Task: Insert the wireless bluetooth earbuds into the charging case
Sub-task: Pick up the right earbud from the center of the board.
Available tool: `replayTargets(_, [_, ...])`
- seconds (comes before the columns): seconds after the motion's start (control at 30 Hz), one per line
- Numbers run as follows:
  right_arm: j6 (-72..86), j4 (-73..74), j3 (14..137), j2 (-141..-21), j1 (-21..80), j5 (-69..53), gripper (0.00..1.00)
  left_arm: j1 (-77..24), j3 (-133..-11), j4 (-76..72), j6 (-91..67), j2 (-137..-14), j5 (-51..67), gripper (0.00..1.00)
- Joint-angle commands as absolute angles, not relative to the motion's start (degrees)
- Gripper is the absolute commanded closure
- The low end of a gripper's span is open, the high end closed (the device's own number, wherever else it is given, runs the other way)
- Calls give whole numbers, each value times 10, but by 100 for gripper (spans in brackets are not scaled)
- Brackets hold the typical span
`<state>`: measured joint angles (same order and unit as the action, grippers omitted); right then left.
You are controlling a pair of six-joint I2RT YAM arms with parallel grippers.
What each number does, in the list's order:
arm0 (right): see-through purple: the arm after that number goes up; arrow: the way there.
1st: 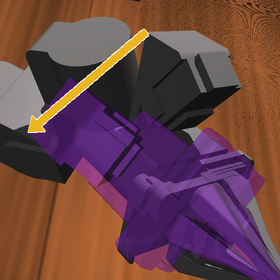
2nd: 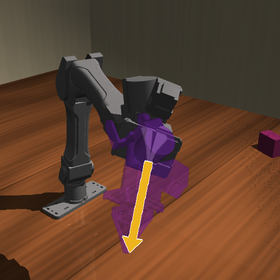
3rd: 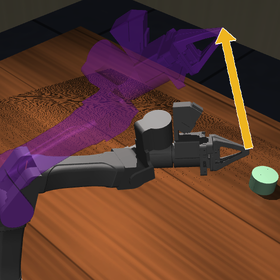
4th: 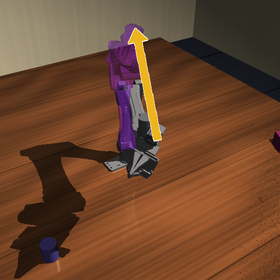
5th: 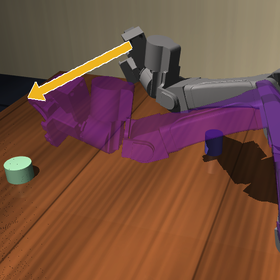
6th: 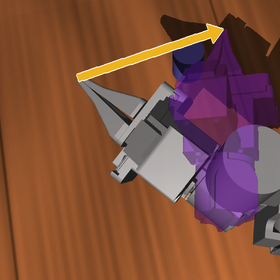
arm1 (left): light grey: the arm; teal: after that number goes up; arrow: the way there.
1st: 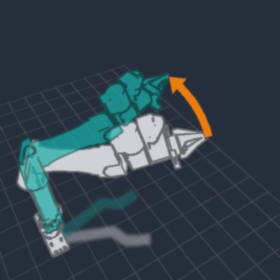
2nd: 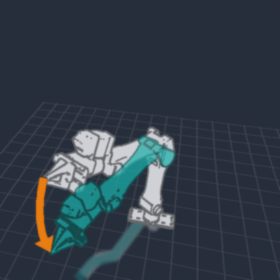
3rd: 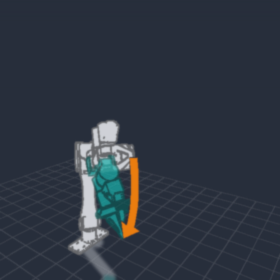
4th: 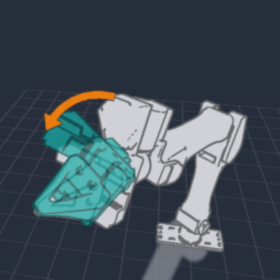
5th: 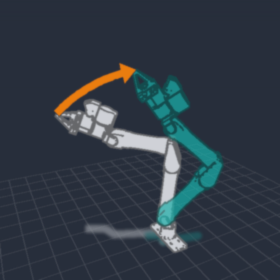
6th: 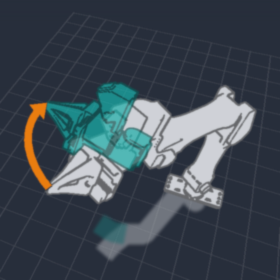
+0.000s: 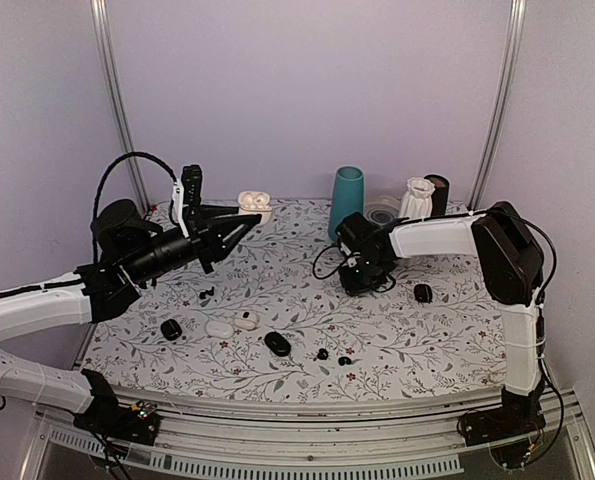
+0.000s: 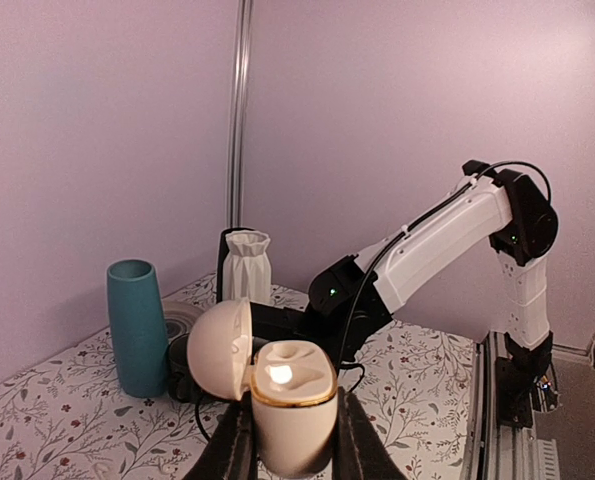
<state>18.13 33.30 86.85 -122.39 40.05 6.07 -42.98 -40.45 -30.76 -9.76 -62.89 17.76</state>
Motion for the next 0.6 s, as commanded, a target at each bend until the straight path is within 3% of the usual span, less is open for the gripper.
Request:
replayTargets(0.0, [178, 340, 872, -1251, 397, 39, 77, -421, -410, -310, -103, -621, 185, 100])
replayTargets(0.27, [181, 332, 857, -1242, 398, 19, 88, -420, -413, -306, -103, -623, 185, 100])
replayTargets(0.57, [202, 288, 807, -1160, 389, -6, 88, -417, -412, -315, -114, -637, 187, 100])
